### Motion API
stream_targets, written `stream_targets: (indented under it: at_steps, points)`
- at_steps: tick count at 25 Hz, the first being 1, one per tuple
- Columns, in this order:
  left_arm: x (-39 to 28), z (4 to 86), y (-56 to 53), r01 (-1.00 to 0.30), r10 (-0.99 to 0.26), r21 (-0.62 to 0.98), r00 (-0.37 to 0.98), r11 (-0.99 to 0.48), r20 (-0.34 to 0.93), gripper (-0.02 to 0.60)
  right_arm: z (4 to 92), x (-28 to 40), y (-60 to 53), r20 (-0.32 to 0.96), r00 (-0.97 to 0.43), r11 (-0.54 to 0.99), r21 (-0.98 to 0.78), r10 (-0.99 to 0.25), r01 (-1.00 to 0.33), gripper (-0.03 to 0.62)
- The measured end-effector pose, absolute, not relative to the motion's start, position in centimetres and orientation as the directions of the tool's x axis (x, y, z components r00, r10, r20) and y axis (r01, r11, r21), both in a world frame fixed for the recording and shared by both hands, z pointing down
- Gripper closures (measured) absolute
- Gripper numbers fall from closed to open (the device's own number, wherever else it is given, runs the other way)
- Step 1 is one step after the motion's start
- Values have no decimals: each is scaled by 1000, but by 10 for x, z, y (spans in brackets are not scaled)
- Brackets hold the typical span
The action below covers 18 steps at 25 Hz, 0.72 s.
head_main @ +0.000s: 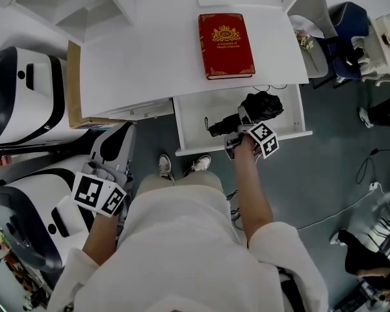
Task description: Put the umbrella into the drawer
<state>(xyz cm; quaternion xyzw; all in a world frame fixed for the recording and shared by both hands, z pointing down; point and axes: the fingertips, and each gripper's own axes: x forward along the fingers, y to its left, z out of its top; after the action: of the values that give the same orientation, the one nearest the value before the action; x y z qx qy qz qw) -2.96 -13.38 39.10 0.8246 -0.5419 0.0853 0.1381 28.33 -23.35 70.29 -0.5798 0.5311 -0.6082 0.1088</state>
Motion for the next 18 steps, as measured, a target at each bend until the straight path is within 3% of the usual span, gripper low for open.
stream_targets:
  at_steps: [18]
  points:
    - [-51, 405, -116, -948, -888, 149, 315, -281, 335, 568, 768, 277, -253, 761, -223, -540, -605, -610, -585, 313]
